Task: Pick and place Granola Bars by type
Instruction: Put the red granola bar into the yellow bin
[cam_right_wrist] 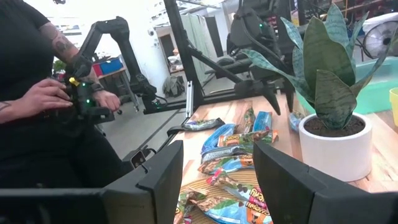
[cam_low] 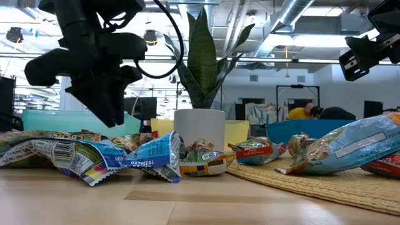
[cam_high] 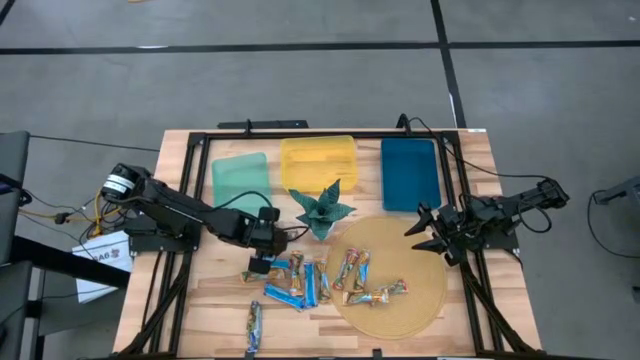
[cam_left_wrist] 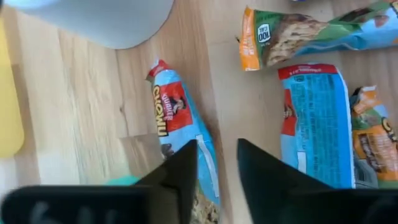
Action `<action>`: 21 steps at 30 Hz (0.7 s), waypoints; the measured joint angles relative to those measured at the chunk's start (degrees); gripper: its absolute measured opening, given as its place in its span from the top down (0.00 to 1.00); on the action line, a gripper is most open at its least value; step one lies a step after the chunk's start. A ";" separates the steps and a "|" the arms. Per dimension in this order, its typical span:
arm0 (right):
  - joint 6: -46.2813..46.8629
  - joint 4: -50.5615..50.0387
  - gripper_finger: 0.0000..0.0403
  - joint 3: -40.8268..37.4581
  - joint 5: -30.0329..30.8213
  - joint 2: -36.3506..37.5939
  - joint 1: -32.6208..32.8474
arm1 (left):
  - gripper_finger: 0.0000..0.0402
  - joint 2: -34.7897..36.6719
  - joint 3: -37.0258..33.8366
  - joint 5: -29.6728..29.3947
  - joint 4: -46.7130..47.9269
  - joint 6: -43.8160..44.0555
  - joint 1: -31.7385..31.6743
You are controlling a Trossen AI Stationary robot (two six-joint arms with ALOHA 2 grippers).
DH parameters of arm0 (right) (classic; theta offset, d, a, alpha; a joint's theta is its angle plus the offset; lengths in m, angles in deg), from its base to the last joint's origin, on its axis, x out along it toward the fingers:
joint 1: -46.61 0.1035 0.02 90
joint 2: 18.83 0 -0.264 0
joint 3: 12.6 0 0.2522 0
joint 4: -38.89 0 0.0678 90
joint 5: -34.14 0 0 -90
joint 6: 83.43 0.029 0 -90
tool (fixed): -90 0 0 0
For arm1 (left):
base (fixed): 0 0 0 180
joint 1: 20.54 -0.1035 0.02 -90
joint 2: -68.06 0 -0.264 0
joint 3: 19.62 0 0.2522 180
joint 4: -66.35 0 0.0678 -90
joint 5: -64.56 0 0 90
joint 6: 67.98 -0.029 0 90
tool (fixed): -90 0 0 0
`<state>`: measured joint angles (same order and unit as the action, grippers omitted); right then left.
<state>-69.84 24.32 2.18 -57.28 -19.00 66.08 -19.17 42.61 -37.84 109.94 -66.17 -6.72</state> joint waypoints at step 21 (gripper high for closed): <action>-0.01 -0.01 0.53 0.00 -0.01 0.01 -0.01 | 0.36 -0.10 -8.97 -1.48 -7.96 3.39 -2.82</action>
<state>-69.85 24.31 2.18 -57.29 -18.98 66.07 -19.27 33.64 -39.33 101.99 -62.78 -9.54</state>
